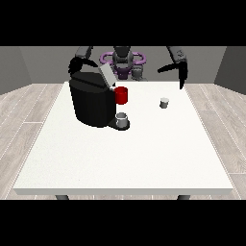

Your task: Insert the coffee pod into the coffee machine and close the lid

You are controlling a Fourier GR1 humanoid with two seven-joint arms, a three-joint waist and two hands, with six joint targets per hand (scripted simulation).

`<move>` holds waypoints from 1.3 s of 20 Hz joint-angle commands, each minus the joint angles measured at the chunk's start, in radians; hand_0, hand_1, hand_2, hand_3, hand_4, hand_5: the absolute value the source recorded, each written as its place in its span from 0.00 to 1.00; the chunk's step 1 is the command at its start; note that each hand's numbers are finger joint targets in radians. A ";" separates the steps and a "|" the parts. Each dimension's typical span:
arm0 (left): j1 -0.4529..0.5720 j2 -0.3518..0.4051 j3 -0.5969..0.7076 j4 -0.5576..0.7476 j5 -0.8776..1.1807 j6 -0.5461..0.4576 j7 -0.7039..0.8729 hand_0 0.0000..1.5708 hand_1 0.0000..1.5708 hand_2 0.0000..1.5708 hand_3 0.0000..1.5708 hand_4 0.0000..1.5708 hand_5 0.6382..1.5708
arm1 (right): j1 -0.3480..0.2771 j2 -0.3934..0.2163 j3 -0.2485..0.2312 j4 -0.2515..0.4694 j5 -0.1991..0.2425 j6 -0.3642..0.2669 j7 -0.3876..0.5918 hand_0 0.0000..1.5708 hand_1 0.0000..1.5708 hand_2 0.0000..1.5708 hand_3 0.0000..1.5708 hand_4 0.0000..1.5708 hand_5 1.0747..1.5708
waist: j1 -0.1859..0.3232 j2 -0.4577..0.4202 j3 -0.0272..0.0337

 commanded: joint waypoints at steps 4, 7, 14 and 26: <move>-0.114 0.033 0.023 0.193 -0.040 -0.001 0.034 0.00 0.00 0.00 0.00 0.00 1.00 | -0.021 -0.007 0.008 0.040 0.001 -0.006 0.001 0.00 0.00 0.00 0.00 0.22 1.00 | -0.020 0.035 0.0000; -0.144 0.028 0.008 0.275 -0.085 0.016 0.003 0.00 0.00 0.00 0.00 0.00 1.00 | -0.070 -0.017 0.003 0.018 0.007 -0.028 0.097 0.00 0.00 0.00 0.00 0.25 1.00 | -0.020 0.031 -0.0002; -0.219 0.046 -0.038 0.332 -0.187 0.060 -0.030 0.00 0.00 0.00 0.00 0.00 1.00 | -0.140 -0.054 -0.047 0.139 0.008 -0.008 0.016 0.00 0.00 0.00 0.00 0.27 1.00 | -0.010 0.107 0.0002; -0.239 0.077 -0.068 0.547 -0.332 0.132 -0.131 0.39 0.39 0.47 0.30 0.00 1.00 | -0.138 -0.046 -0.028 0.118 0.011 -0.018 0.079 0.00 0.00 0.00 0.00 0.28 1.00 | -0.029 0.090 -0.0002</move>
